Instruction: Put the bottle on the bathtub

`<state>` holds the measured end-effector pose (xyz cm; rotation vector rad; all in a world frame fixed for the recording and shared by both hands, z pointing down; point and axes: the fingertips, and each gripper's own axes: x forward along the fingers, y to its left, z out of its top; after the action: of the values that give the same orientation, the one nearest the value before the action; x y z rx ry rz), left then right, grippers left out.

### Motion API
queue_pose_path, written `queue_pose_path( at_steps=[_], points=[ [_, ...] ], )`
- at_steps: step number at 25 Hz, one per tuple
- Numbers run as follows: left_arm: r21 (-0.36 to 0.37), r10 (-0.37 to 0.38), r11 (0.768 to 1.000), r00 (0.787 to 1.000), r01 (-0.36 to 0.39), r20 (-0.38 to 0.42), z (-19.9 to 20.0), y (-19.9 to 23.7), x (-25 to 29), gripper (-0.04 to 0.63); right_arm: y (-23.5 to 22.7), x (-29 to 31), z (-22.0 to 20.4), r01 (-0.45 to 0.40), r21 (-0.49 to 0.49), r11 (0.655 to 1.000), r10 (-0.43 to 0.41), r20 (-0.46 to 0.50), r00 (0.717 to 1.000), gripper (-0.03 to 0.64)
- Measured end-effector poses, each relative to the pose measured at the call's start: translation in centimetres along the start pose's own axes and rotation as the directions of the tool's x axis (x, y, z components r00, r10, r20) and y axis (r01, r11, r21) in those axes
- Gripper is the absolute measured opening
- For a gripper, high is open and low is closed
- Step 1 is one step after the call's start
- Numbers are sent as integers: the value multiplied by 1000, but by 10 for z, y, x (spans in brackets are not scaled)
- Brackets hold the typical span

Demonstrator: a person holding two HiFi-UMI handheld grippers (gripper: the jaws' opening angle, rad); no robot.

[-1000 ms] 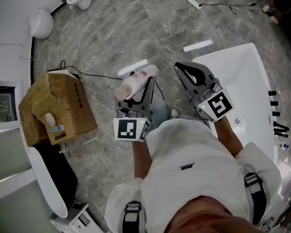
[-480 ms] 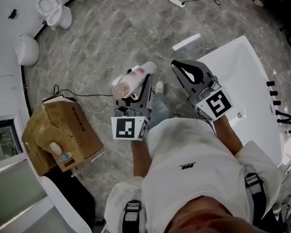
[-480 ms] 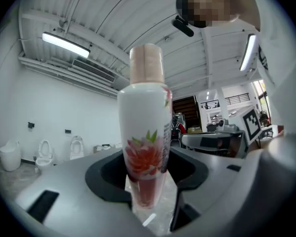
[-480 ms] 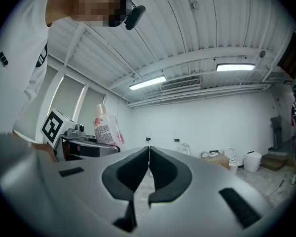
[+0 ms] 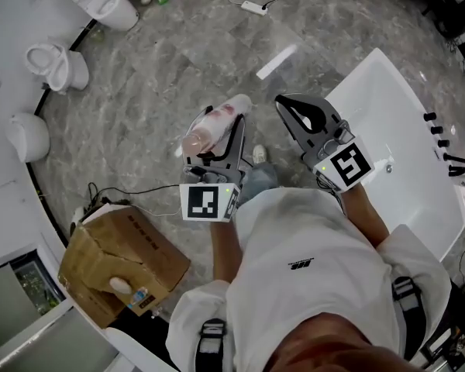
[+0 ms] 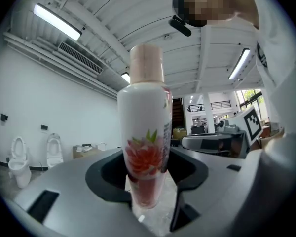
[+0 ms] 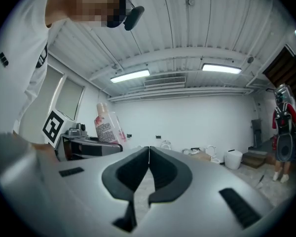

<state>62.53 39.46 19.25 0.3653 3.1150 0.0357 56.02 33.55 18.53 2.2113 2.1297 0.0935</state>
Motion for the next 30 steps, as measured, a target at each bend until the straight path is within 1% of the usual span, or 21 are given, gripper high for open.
queue_pose_path(
  at_steps=[9,12,16,22,25,30],
  points=[
    [49,-117,992,993,117,-11,1,57,93,230,-71,68,-15,108,0,994,-108,-26,994,-5],
    [53,-151,987,988,151,-14,0,74,117,230,-89,89,-20,141,2,990,-141,-31,989,-5],
    [51,-205,977,979,205,-10,-1,90,151,230,-115,103,-27,209,7,978,-209,-45,977,-5],
    [29,-298,954,954,299,-13,2,80,201,230,-159,93,-30,319,-2,948,-318,-75,945,-5],
    [35,-355,934,935,355,-4,2,67,223,230,-179,85,-31,368,-10,930,-368,-76,927,-5],
    [41,-413,910,911,413,-16,-5,53,265,230,-216,81,-39,418,-9,908,-418,-76,905,-5]
  ],
)
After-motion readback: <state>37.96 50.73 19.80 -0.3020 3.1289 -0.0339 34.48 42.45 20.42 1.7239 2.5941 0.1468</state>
